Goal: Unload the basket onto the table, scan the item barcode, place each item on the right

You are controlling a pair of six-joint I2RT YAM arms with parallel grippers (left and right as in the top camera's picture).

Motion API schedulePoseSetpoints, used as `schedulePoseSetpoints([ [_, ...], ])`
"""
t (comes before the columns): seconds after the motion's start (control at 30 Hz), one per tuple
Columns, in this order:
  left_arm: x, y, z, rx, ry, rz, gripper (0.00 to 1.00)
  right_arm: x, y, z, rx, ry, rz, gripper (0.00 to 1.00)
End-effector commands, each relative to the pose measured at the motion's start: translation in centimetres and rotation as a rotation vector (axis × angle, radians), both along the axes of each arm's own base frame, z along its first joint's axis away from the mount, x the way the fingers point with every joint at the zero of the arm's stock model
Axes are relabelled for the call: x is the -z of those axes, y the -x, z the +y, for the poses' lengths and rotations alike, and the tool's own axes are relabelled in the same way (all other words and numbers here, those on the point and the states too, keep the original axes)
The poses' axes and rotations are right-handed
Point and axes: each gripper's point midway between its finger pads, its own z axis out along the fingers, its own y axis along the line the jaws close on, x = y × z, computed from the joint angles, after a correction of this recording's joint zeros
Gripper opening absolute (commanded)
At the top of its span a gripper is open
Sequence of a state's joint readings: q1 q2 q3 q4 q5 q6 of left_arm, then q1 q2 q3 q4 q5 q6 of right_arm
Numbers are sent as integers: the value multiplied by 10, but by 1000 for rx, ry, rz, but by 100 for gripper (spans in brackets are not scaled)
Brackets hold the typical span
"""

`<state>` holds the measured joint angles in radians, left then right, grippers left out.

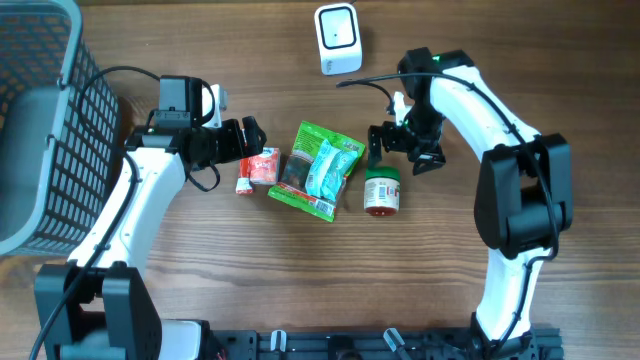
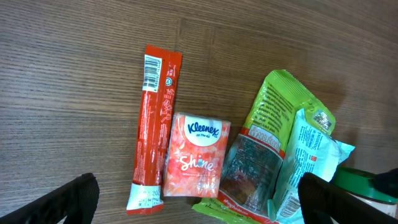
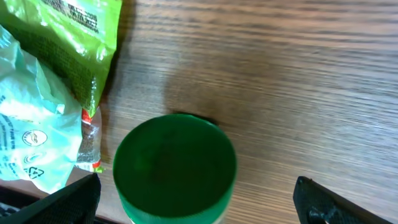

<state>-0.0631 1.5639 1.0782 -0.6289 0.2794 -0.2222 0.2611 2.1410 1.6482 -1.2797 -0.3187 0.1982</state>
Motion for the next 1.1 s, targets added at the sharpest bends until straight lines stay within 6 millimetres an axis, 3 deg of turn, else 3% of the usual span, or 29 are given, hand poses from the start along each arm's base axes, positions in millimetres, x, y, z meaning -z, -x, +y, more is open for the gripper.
schedulePoseSetpoints([
  [0.0, -9, -5, 1, -3, 8, -28, 100, 9, 8, 9, -22, -30, 29, 100],
  [0.63, -9, -5, 1, -3, 8, -28, 100, 18, 11, 17, -72, 10, 17, 98],
  [0.87, -9, -5, 1, -3, 8, -28, 100, 29, 20, 8, -83, 49, 36, 94],
  [1.07, -9, -5, 1, -3, 8, -28, 100, 34, 20, 8, -106, 41, 25, 83],
])
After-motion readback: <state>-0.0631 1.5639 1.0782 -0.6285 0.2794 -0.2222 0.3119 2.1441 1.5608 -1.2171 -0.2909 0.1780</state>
